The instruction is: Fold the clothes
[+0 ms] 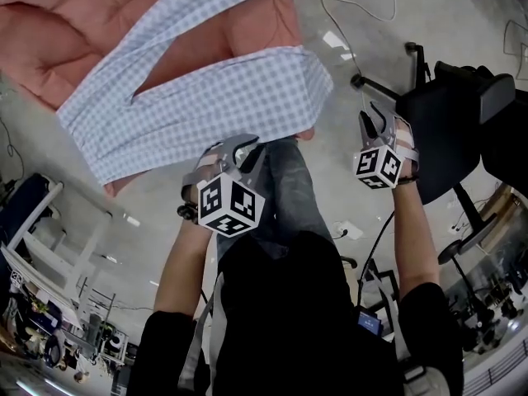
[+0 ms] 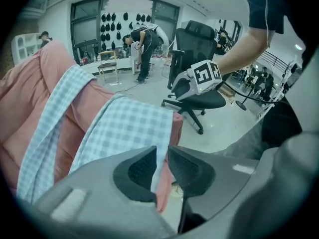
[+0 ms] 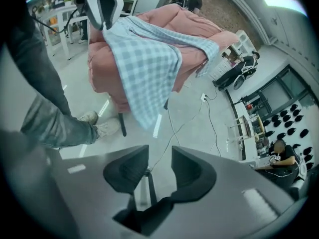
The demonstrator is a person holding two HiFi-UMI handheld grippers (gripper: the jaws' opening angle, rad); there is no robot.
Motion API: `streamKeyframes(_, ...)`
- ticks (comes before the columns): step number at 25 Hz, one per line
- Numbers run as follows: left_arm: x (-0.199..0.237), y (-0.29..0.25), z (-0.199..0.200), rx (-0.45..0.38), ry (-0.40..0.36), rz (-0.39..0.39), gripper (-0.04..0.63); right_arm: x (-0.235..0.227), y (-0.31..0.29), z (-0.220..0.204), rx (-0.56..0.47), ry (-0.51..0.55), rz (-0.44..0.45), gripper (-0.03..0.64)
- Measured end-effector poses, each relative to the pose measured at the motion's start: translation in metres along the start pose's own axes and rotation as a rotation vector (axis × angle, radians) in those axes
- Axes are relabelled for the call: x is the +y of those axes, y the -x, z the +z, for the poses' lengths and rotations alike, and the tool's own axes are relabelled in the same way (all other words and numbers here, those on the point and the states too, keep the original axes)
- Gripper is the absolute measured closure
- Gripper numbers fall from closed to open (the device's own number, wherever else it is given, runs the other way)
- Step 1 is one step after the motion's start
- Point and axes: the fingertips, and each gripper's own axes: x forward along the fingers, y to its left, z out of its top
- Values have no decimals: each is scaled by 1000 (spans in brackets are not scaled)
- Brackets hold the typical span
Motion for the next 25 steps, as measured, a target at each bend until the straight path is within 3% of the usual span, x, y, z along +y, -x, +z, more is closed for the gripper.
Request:
streamKeyframes(10,39,13,-1,-39,109,72,514,-33,-5,32,-71,27,-21,476)
streamKeyframes(17,120,35,12,-128,213,199,515,-76,-17,70,-149,17,-72,491)
streamKeyframes(21,175,46,14,-116,175,315,514,-100,-27,94,-198,-4,-88,494)
streamKeyframes(25,227,53,18,-28,45,449,482,-126,-33,116,-240,-31,-95,497)
